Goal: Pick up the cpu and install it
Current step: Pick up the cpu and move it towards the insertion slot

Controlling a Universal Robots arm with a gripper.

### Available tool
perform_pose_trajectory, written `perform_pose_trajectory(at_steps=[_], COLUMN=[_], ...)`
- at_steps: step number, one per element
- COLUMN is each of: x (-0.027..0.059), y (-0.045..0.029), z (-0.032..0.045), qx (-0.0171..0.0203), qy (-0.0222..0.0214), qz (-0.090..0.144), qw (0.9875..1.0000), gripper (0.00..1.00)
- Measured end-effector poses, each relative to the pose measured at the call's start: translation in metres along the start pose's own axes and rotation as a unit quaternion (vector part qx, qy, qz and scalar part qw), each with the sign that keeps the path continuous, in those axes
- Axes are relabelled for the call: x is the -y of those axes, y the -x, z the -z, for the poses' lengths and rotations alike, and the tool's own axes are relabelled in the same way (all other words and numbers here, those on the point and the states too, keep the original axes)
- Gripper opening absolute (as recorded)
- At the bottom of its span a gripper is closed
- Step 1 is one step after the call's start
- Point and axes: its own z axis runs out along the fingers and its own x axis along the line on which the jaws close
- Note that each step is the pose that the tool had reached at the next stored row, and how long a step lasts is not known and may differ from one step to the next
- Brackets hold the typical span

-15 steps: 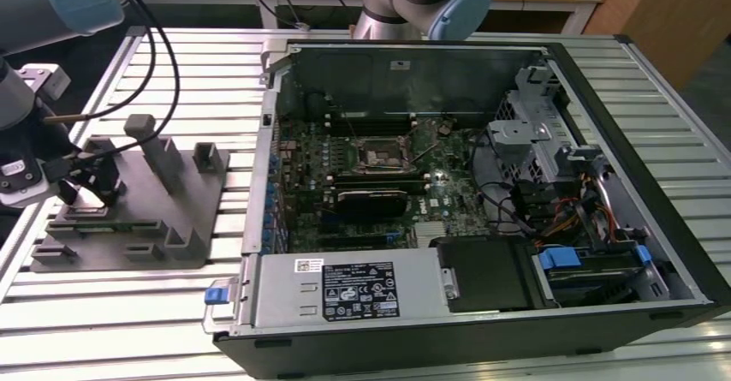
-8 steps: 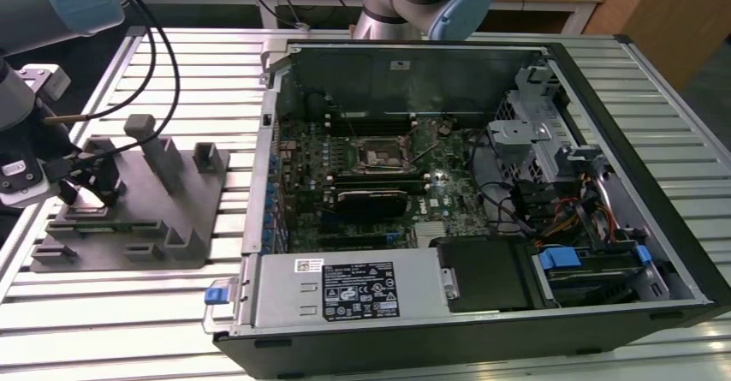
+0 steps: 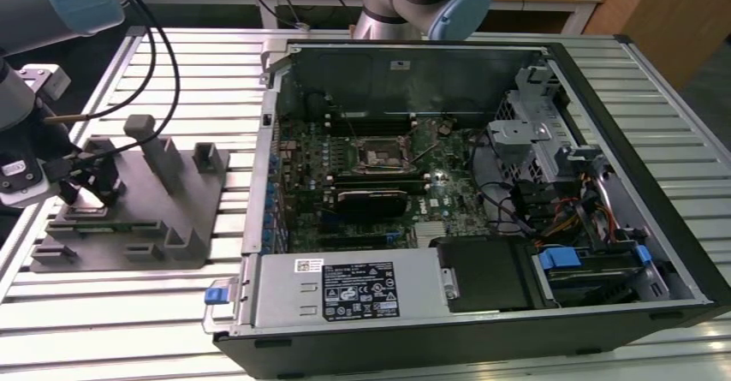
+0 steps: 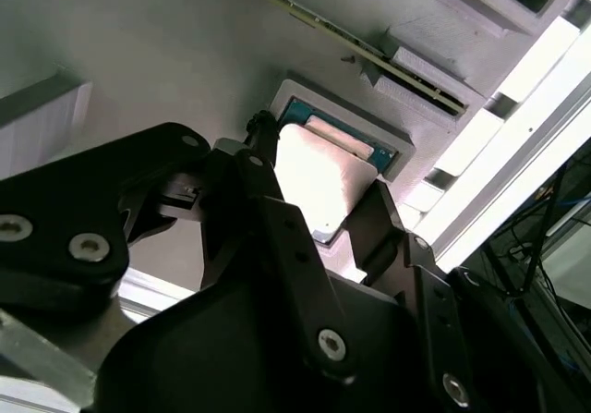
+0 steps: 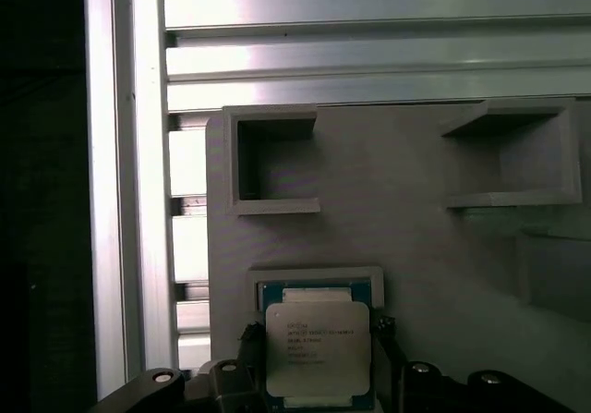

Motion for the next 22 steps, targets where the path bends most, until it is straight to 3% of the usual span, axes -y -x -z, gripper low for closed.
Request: perform_pose_trajectory(at_steps=[11, 22], x=[-0.0010, -0.0026], y=[0.0006, 0.0015], z=[0.0218, 0.0569], qx=[0.0000, 0.0000], qy=[0.0000, 0.0000], qz=[0.000, 0.000], qw=[1.0000, 1.0000], gripper=[0.55, 0.55])
